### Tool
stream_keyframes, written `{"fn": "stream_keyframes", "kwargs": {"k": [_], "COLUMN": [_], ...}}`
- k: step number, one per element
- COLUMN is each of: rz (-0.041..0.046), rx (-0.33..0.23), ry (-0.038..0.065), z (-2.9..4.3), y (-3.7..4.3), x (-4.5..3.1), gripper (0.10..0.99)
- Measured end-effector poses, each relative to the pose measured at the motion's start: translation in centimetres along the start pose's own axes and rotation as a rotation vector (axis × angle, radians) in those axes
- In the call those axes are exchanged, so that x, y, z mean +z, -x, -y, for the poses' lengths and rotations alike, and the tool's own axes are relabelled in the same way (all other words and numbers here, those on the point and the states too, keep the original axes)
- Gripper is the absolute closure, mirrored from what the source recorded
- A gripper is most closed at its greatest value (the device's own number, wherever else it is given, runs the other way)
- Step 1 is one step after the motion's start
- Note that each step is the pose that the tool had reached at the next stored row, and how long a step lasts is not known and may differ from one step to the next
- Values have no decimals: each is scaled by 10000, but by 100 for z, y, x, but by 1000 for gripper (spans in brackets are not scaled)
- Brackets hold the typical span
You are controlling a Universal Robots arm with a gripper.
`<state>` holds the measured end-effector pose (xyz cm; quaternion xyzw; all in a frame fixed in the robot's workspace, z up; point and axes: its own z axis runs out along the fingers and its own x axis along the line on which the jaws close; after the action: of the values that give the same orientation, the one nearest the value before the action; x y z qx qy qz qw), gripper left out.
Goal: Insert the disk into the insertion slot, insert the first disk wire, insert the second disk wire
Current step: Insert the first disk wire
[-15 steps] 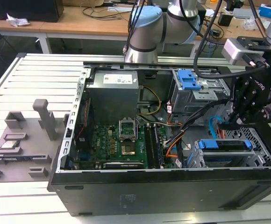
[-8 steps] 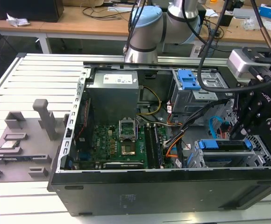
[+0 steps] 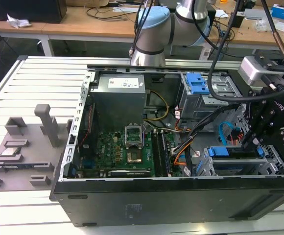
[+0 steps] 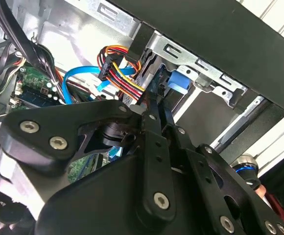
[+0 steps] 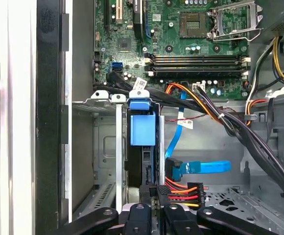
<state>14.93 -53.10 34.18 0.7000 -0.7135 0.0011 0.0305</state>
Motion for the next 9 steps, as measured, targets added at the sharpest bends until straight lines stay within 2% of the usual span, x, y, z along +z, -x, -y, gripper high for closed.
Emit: {"fn": "stream_keyframes", "kwargs": {"k": [9], "rz": [-5], "rx": [0], "ry": [0], "z": [7], "y": [-7], "x": [36], "gripper": [918]}}
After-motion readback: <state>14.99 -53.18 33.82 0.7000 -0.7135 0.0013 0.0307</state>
